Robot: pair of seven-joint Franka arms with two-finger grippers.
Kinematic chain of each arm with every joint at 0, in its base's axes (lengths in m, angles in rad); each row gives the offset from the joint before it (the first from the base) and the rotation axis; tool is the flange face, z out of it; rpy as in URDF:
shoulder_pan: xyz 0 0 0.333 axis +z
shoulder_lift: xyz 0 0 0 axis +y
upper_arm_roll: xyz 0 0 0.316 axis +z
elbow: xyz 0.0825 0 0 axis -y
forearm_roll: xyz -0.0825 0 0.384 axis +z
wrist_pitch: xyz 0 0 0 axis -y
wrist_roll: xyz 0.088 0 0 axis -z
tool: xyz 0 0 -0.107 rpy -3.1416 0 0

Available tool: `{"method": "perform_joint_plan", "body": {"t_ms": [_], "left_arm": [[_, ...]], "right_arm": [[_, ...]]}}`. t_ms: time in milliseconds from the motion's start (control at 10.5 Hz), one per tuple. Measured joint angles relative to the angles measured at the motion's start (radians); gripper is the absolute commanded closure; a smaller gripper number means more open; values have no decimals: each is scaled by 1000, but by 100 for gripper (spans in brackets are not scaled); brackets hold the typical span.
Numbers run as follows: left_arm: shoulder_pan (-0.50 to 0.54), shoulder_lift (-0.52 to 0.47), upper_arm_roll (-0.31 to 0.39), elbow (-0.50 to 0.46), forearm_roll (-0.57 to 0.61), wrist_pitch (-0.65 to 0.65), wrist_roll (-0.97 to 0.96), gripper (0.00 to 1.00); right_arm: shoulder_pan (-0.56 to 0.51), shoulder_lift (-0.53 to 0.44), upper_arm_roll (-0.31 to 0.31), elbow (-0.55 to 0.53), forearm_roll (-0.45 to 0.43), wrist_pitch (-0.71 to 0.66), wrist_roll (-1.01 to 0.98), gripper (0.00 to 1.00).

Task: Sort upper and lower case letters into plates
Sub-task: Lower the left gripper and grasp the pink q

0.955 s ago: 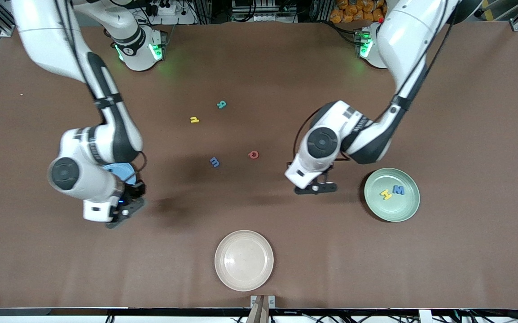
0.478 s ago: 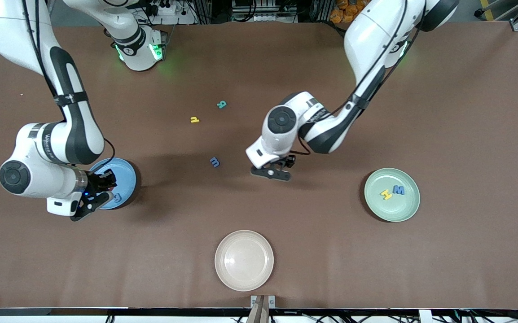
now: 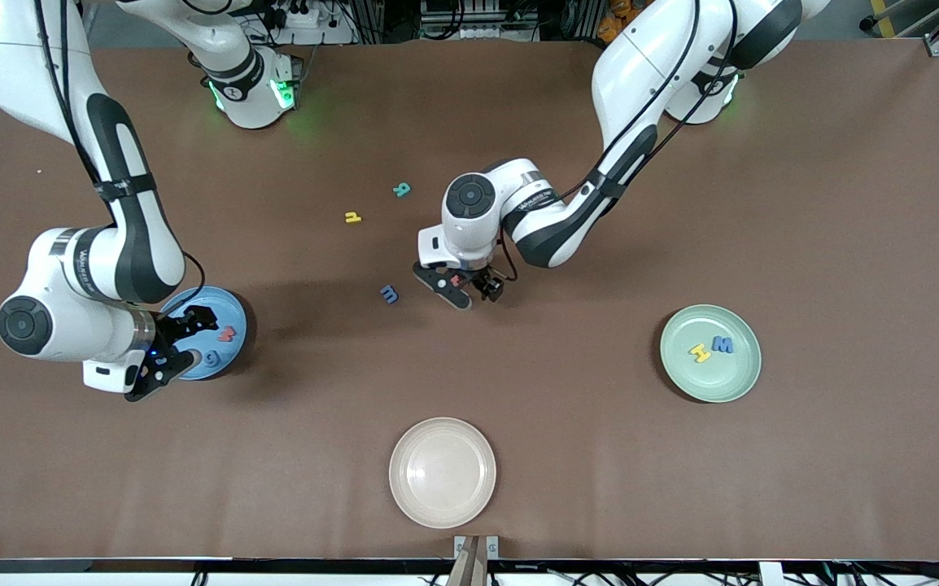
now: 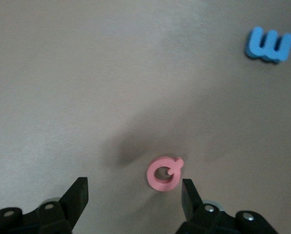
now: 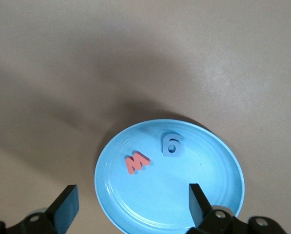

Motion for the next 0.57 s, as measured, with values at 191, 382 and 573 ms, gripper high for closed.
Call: {"method": "perform_joint_plan", "body": {"t_ms": [191, 382, 573], "left_arm": [[-11, 14, -1, 0, 3, 28, 60, 16], [-11, 31, -1, 0, 6, 58, 89, 21], [-13, 49, -1, 0, 16, 65, 91, 25]], "right_arm": [[0, 3, 1, 0, 0, 14, 0, 0], [0, 9, 1, 0, 0, 19, 0, 0], [0, 13, 1, 0, 0, 20, 6, 0]]}}
